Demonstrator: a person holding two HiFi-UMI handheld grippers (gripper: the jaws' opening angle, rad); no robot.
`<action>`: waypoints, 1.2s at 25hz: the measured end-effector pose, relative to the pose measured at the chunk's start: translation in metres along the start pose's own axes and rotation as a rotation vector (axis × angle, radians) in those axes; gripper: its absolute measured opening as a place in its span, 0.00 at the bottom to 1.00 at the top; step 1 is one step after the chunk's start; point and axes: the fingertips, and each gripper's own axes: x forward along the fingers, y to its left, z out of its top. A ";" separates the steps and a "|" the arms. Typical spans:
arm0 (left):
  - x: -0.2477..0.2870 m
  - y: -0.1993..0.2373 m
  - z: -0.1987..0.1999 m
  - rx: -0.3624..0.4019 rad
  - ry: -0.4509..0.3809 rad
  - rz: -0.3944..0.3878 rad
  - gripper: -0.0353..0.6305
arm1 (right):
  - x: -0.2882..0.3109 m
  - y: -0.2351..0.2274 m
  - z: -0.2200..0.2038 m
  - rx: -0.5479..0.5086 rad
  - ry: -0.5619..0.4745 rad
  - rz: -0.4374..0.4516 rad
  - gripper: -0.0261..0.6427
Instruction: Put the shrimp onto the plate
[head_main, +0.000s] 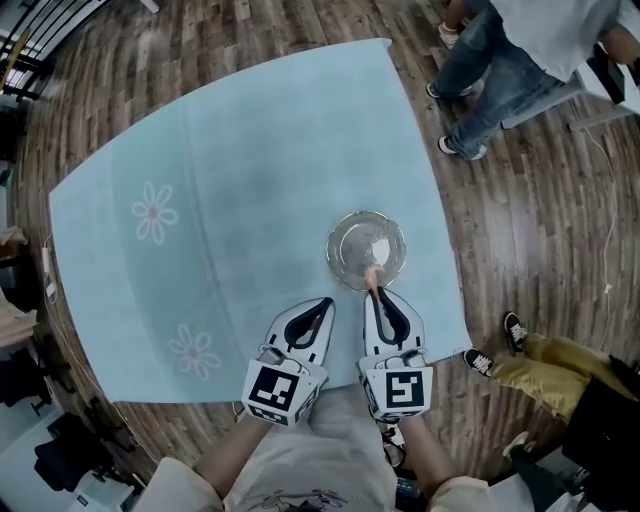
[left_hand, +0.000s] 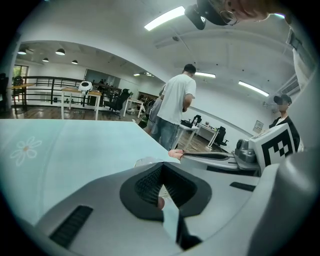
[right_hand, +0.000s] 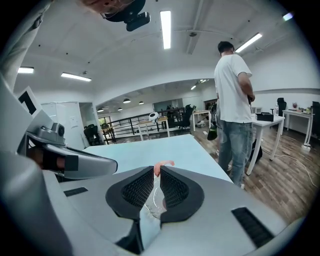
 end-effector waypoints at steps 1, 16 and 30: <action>0.002 0.001 -0.003 -0.003 0.003 0.002 0.05 | 0.004 -0.001 -0.003 0.000 0.005 0.003 0.12; 0.037 0.023 -0.046 -0.063 0.059 0.030 0.05 | 0.052 -0.011 -0.065 0.030 0.174 0.018 0.12; 0.030 0.036 -0.049 -0.068 0.058 0.042 0.05 | 0.062 -0.018 -0.089 0.055 0.317 -0.048 0.13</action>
